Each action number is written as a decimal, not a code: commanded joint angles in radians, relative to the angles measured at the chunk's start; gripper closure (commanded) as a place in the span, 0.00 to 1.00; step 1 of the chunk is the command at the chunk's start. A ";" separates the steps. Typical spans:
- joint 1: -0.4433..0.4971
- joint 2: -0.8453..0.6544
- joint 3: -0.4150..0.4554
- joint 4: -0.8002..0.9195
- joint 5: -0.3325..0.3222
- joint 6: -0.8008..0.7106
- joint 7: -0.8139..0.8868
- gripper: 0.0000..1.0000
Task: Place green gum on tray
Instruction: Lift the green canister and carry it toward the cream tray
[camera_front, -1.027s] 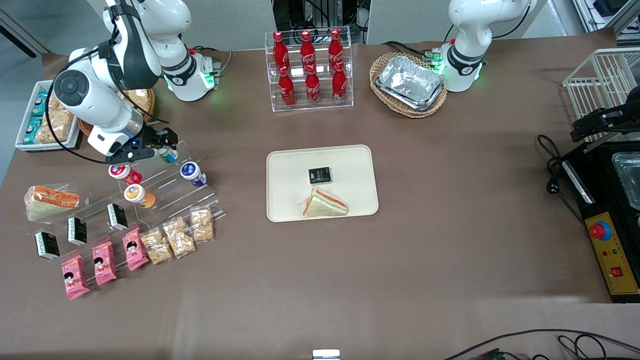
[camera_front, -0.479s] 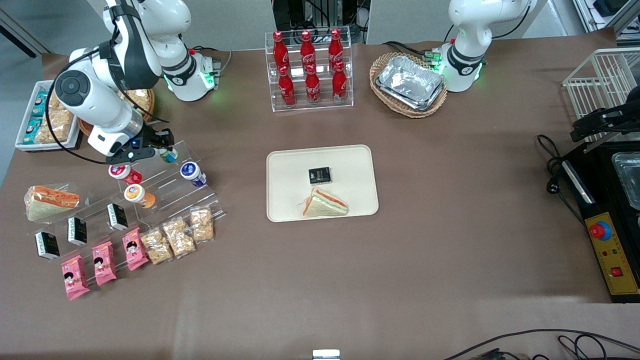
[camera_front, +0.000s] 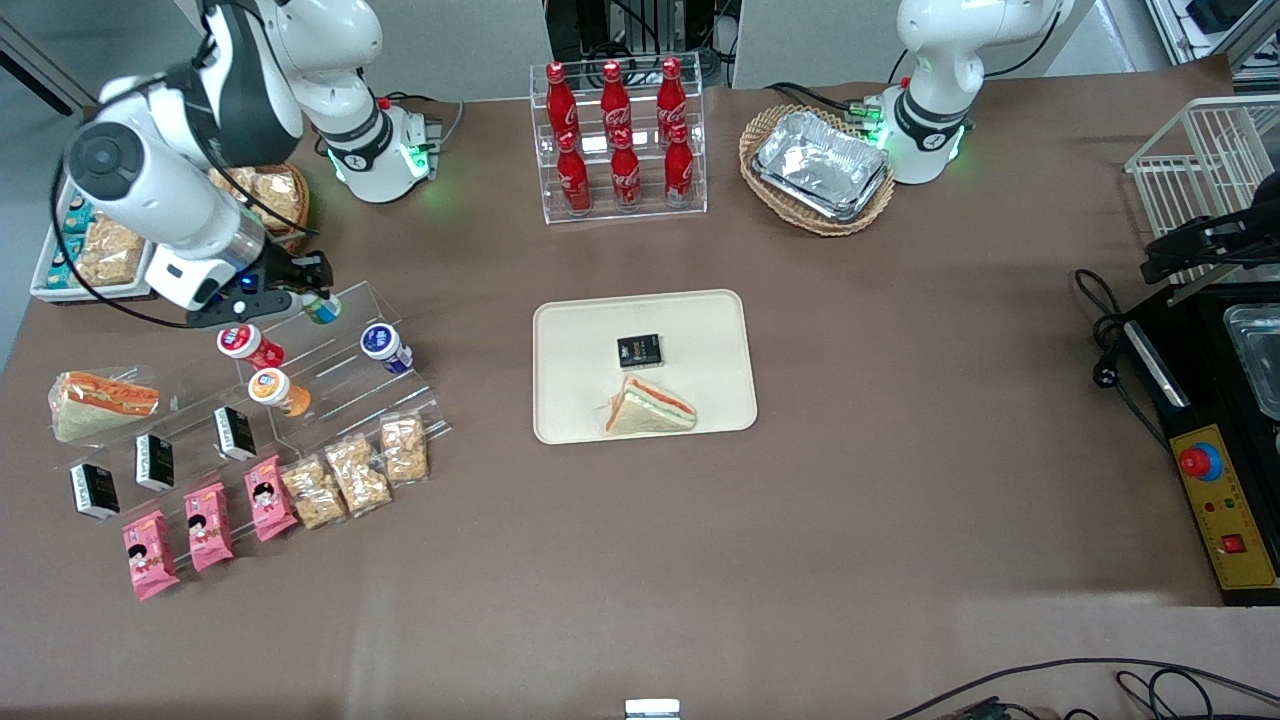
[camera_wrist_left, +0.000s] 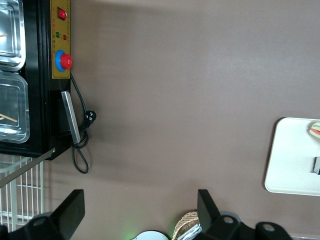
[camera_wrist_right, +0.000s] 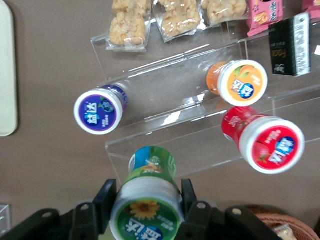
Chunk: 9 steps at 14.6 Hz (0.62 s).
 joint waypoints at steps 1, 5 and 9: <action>0.013 0.070 -0.001 0.195 0.042 -0.174 0.017 0.75; 0.086 0.197 -0.001 0.437 0.083 -0.328 0.107 0.75; 0.211 0.257 -0.001 0.479 0.160 -0.293 0.285 0.75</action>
